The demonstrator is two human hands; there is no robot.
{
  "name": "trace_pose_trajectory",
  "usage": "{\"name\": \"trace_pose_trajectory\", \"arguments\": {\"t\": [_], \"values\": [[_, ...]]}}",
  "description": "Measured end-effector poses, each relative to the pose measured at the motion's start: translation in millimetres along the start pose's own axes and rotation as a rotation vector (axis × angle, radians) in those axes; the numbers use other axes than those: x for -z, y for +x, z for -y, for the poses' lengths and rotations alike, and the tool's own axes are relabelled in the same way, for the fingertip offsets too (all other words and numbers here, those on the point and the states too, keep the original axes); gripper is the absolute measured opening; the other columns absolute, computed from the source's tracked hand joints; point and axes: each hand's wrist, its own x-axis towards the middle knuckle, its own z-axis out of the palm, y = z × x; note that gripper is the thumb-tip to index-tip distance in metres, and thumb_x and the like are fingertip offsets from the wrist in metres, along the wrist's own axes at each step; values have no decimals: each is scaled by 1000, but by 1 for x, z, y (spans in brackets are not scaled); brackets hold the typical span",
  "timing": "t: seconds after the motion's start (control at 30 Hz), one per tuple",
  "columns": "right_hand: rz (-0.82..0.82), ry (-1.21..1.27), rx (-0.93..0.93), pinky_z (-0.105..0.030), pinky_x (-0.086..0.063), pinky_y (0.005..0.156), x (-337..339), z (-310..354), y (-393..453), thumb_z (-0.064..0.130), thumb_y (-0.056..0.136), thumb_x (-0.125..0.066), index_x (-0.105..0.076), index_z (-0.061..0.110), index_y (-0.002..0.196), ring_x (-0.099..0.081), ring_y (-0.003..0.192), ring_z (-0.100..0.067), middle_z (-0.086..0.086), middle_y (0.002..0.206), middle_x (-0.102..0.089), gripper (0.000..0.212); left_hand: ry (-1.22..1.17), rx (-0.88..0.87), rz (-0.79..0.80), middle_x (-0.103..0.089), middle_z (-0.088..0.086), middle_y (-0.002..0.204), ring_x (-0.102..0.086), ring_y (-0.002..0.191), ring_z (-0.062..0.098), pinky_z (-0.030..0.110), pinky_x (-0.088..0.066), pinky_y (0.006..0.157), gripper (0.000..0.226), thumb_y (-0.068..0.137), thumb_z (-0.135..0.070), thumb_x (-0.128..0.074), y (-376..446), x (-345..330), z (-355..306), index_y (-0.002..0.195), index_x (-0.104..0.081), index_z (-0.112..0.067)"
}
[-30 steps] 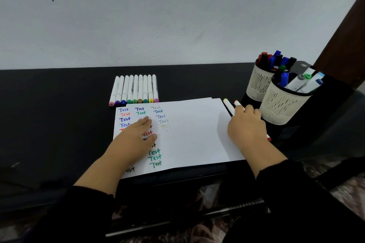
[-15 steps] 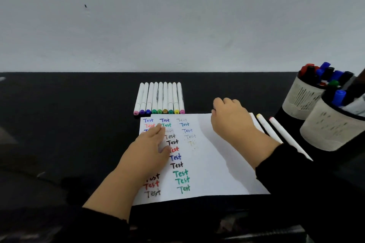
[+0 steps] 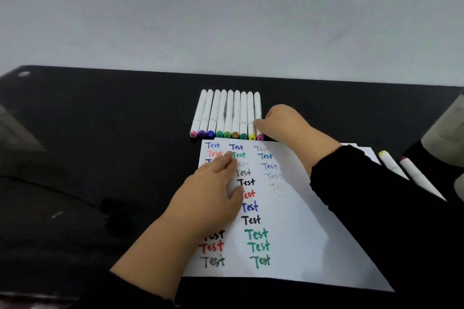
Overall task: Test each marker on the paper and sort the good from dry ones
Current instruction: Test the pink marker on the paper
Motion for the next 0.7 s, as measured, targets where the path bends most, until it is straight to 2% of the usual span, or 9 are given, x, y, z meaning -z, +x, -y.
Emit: {"name": "trace_pose_trajectory", "arguments": {"t": [0.1,0.27,0.57,0.7], "values": [[-4,-24,-40,-24,-31,47,1,4,2,21,90,-54,-48,13,58,-41,47,-12,2,52,-45,34,-5,-1,-3,4,-21,154,0,141,0,21,-8,111,62,96,-46,-35,1,1,0,149,-5,-31],[-47,-40,-73,-25,-38,50,4,1,1,22,88,-55,-52,11,66,-51,54,-14,-1,65,-59,25,-3,8,7,4,-21,154,0,142,1,24,-10,113,63,96,-47,-36,0,-1,2,148,-5,-33],[-109,138,-132,-24,-28,47,23,-22,-39,25,84,-56,-47,10,64,-37,47,-15,-1,56,-40,26,0,-10,-12,3,-16,156,1,142,3,22,-5,112,62,97,-43,-36,-1,-1,0,149,-4,-28],[-57,194,-115,-27,-30,55,25,-32,-78,25,83,-54,-48,11,72,-38,57,-18,-3,63,-42,18,-55,15,-59,4,-17,155,-1,142,3,24,-9,112,64,97,-42,-38,-4,1,-7,149,-2,-28]]}}
